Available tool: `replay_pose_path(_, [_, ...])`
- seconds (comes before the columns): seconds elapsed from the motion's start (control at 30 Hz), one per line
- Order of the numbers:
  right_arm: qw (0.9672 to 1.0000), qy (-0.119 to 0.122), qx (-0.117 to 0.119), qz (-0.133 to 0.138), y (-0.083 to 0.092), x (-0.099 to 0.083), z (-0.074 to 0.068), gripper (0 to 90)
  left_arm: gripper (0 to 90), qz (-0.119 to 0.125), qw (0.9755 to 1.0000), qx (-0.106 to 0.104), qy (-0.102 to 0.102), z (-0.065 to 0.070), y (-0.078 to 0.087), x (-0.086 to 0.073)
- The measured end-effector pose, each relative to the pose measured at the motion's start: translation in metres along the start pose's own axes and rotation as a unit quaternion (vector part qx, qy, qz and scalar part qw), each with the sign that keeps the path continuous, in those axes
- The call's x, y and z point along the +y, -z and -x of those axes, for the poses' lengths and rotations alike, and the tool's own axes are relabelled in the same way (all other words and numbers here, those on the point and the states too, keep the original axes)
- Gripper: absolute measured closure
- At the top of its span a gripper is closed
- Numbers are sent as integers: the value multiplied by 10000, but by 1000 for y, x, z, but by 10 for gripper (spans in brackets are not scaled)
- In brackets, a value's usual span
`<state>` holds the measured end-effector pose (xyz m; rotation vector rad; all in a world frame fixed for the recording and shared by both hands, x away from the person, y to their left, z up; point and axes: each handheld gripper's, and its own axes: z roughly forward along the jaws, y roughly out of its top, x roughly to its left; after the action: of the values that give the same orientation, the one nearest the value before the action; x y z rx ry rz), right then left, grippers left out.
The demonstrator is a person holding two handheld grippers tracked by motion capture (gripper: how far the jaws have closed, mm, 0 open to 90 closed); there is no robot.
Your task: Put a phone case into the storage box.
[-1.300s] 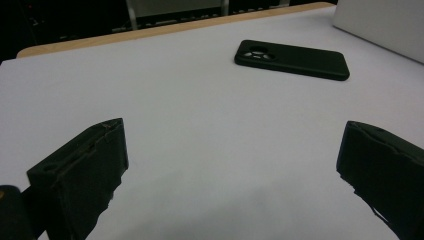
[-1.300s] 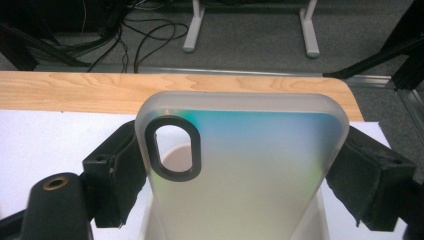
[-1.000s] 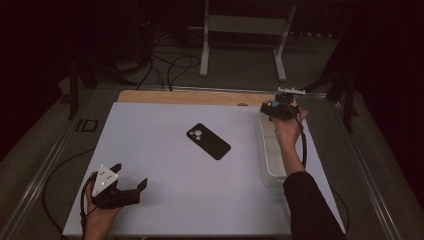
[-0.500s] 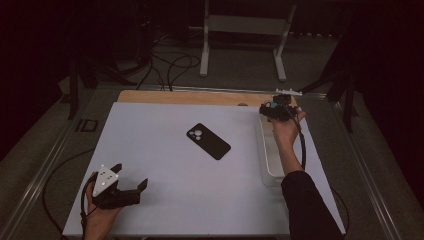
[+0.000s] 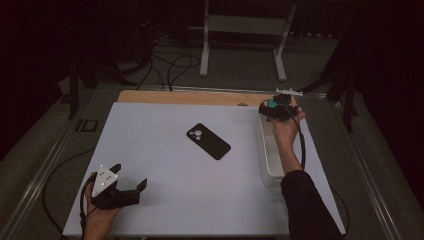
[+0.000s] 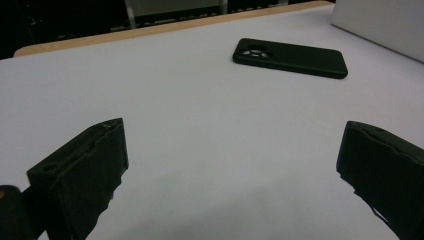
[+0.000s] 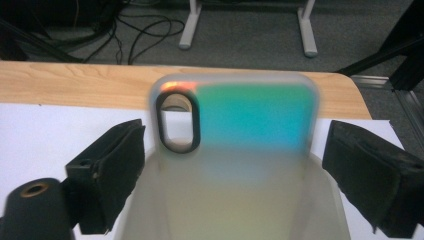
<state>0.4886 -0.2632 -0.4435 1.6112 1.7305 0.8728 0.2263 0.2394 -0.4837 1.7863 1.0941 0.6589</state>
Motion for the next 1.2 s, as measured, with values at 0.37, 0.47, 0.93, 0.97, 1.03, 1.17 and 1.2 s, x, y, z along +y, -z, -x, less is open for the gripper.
replay_pose_path(0.37, [9992, -32, 107, 379, 23, 7, 5, 94, 6, 9, 10000, 18, 2, 0, 1, 0])
replay_pose_path(0.47, [9985, 35, 237, 482, 32, 9, 3, 94, 7, 19, 10000, 25, 6, 0, 2, 0])
replay_pose_path(0.93, [9902, 360, 957, 952, 100, -6, -9, 94, 6, 30, 10000, 30, 2, 1, 2, 1])
replay_pose_path(0.97, [9892, 384, 1005, 994, 105, -9, -11, 94, 6, 31, 10000, 33, -1, 1, 2, 1])
replay_pose_path(1.03, [9864, 459, 1152, 1080, 117, -14, -13, 94, 6, 30, 10000, 34, 3, 1, 2, 1])
replay_pose_path(1.17, [9809, 697, 1383, 1177, 139, -28, -19, 94, 6, 30, 10000, 37, 1, 1, 2, 2])
replay_pose_path(1.2, [9795, 729, 1448, 1197, 144, -32, -20, 95, 6, 28, 10000, 39, 3, 1, 2, 1])
